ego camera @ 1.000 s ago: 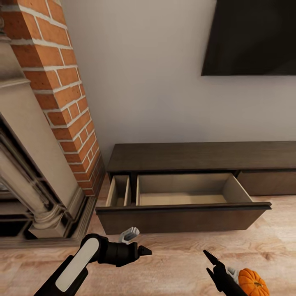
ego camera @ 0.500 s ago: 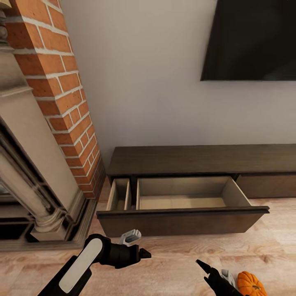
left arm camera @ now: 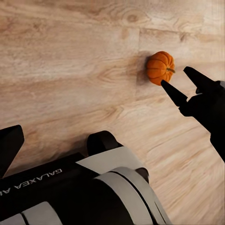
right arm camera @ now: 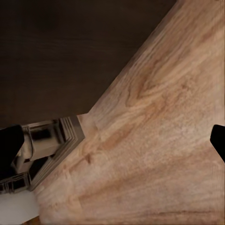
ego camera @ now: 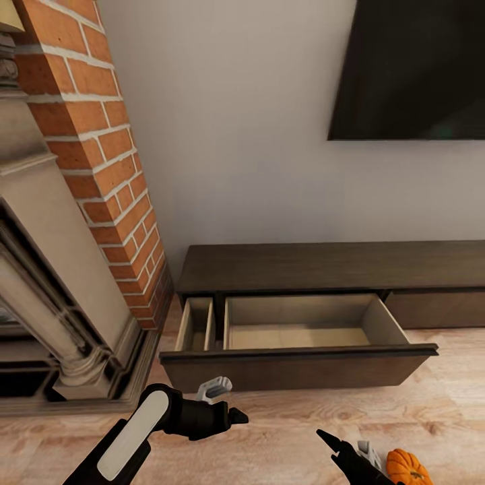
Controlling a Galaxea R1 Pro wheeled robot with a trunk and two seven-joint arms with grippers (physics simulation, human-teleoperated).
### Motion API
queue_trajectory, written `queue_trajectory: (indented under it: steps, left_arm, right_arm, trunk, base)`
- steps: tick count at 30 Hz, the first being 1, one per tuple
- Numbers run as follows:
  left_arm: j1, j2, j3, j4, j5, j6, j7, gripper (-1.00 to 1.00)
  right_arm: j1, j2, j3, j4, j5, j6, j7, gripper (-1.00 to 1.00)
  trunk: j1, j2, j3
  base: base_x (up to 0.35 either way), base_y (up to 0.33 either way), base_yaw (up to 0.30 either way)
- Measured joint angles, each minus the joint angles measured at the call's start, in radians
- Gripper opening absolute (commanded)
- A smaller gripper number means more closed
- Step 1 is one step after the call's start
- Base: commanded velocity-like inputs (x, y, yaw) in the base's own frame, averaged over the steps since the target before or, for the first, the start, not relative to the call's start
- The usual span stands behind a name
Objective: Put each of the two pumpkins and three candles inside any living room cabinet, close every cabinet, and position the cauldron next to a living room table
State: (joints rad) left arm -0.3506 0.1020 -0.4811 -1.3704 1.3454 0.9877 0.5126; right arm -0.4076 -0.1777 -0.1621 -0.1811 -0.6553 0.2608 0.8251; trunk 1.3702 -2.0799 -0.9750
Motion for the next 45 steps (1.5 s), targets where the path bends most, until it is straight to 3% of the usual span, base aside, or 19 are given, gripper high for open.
queue_trajectory:
  steps: [6, 9, 19, 25, 29, 33, 37, 41, 45]
  left_arm:
    - [0.0, 0.0, 0.0, 0.0, 0.0, 0.0, 0.0, 1.0]
    - [0.0, 0.0, 0.0, 0.0, 0.0, 0.0, -0.001, 1.0]
    - [0.0, -0.001, -0.012, 0.0, 0.0, 0.0, 0.002, 1.0]
    - [0.0, -0.002, -0.017, 0.005, -0.016, -0.004, 0.004, 1.0]
    - [0.0, -0.006, -0.018, 0.007, -0.066, -0.008, 0.005, 1.0]
    - [-0.001, -0.033, -0.012, 0.01, -0.179, -0.009, 0.013, 1.0]
    - [-0.001, -0.07, -0.002, 0.017, -0.276, -0.01, 0.086, 1.0]
    - [-0.001, -0.083, -0.001, 0.048, -0.295, -0.034, 0.148, 1.0]
    - [-0.002, -0.087, -0.008, 0.065, -0.313, -0.071, 0.168, 1.0]
  right_arm:
    - [0.0, -0.001, -0.002, 0.0, -0.001, 0.0, -0.002, 1.0]
    - [0.0, 0.0, 0.002, 0.0, -0.001, 0.0, -0.08, 1.0]
    - [0.0, 0.002, 0.004, 0.0, 0.0, -0.009, -0.14, 1.0]
    - [0.0, 0.003, 0.004, 0.0, 0.001, -0.086, -0.255, 1.0]
    - [0.0, 0.001, 0.001, 0.006, -0.001, -0.103, -0.354, 1.0]
    - [0.0, 0.0, -0.001, 0.004, -0.004, -0.106, -0.584, 1.0]
    - [0.0, 0.0, -0.001, 0.001, -0.006, -0.108, -0.782, 1.0]
    - [0.0, 0.0, 0.0, 0.003, -0.002, -0.114, -0.852, 1.0]
    - [-0.001, -0.001, -0.001, 0.003, 0.0, -0.129, -0.866, 1.0]
  trunk:
    - [-0.023, 0.042, 0.019]
    - [-0.035, 0.063, 0.028]
    - [-0.073, 0.133, 0.06]
    - [-0.096, 0.175, 0.078]
    - [-0.111, 0.203, 0.091]
    - [-0.127, 0.231, 0.103]
    - [-0.142, 0.259, 0.116]
    - [-0.157, 0.287, 0.128]
    - [-0.173, 0.315, 0.141]
  base:
    - [0.0, 0.0, 0.0]
    - [0.0, 0.0, 0.0]
    - [0.0, 0.0, 0.0]
    - [0.0, 0.0, 0.0]
    - [0.0, 0.0, 0.0]
    - [0.0, 0.0, 0.0]
    - [0.0, 0.0, 0.0]
    - [0.0, 0.0, 0.0]
    - [0.0, 0.0, 0.0]
